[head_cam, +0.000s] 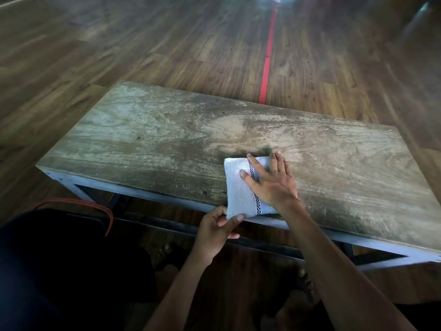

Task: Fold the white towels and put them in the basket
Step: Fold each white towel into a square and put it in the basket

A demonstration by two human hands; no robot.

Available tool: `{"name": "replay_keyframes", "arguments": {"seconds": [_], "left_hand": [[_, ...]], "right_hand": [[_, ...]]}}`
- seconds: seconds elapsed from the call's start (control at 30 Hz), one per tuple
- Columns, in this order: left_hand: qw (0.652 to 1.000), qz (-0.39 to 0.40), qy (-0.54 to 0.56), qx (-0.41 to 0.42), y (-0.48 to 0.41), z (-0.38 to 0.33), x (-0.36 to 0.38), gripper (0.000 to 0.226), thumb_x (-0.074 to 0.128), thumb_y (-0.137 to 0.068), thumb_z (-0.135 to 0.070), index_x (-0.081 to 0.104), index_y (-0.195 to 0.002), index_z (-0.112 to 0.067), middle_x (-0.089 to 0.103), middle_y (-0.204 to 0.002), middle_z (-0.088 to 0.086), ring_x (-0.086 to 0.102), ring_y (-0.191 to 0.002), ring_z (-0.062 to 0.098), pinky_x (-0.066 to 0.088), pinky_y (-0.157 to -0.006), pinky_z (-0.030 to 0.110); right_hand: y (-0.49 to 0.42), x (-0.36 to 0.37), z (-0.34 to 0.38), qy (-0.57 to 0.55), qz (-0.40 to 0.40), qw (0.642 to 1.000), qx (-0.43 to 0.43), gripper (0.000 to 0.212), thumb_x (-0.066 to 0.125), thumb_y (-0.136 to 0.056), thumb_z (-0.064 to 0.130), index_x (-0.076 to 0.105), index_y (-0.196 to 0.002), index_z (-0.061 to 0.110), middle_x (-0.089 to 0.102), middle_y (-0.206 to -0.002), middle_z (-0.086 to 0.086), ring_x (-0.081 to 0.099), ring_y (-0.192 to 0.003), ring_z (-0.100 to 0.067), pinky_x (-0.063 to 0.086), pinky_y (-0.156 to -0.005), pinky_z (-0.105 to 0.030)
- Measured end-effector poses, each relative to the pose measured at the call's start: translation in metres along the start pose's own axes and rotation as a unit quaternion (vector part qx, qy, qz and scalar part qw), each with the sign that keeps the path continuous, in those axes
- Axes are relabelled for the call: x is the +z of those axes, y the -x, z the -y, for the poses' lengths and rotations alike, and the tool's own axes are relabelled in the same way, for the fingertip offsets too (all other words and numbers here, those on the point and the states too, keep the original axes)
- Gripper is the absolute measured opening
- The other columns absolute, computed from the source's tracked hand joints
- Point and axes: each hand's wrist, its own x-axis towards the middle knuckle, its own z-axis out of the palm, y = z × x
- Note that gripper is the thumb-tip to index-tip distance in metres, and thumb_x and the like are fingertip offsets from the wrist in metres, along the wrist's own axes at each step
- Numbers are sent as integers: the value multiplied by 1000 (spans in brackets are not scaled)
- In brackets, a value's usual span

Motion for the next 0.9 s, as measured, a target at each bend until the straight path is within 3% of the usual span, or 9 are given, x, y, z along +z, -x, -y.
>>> {"name": "replay_keyframes", "arguments": {"seconds": [0.13, 0.33, 0.43, 0.5, 0.6, 0.73, 0.83, 0.9], "left_hand": [[999, -42, 28, 20, 1, 3, 5, 19, 72, -79, -8, 54, -72, -9, 74, -85, 2, 71, -87, 15, 57, -62, 30], [990, -114, 58, 62, 3, 0, 7, 30, 69, -81, 1, 43, -86, -13, 62, -79, 2, 65, -72, 11, 54, -66, 27], [964, -212, -21, 158, 4, -15, 3, 31, 67, -83, -2, 46, -97, -20, 59, -92, 1, 59, -77, -3, 48, -68, 14], [931, -243, -104, 250, -2, -30, 2, 25, 63, -84, -16, 48, -103, -20, 58, -97, 1, 59, -86, 3, 48, -73, 19], [881, -189, -302, 310, -26, -50, 12, 35, 44, -84, -36, 55, -111, -16, 60, -107, 4, 57, -100, 24, 44, -86, 36], [796, -62, -537, 271, -62, -72, 49, 66, 16, -84, -49, 47, -134, -18, 52, -134, 2, 44, -125, 21, 29, -101, 38], [713, 69, -652, 246, -90, -62, 74, 58, 23, -98, -48, 27, -147, -19, 23, -156, 1, 16, -145, 21, 11, -114, 46], [681, 96, -691, 222, -102, -51, 79, 63, 21, -98, -53, 14, -151, -20, 8, -160, -2, 1, -147, 21, -1, -115, 51]], "right_hand": [[0, 0, 0, -1, -6, 1000, 4, 70, 0, -82, 78, -10, -145, 50, -17, -157, -18, -22, -144, -28, -10, -118, -41], [-1, 3, 5, 5, -17, 999, 30, 70, 0, -83, 77, -9, -146, 47, -17, -157, -19, -19, -145, -29, -8, -118, -43], [-1, 2, 11, -11, -18, 999, 40, 69, 2, -86, 75, -8, -147, 44, -16, -156, -21, -19, -144, -32, -11, -117, -45], [-1, -3, 11, -36, 1, 999, 39, 71, 4, -86, 75, -9, -148, 43, -18, -156, -21, -21, -144, -32, -14, -116, -46], [10, -16, -1, -113, -39, 992, 45, 68, 11, -91, 68, -7, -150, 39, -10, -158, -18, -19, -145, -29, -16, -116, -46], [44, -13, -39, -221, -168, 956, 97, 57, 26, -98, 53, 21, -150, 31, 17, -159, -8, -2, -148, -23, -11, -117, -42], [69, 8, -60, -287, -187, 929, 139, 40, 41, -96, 44, 54, -128, 24, 50, -138, -5, 31, -138, -27, 11, -117, -47], [84, 21, -63, -323, -204, 912, 147, 32, 48, -92, 42, 63, -113, 22, 59, -123, -4, 46, -124, -27, 25, -110, -46]]}}
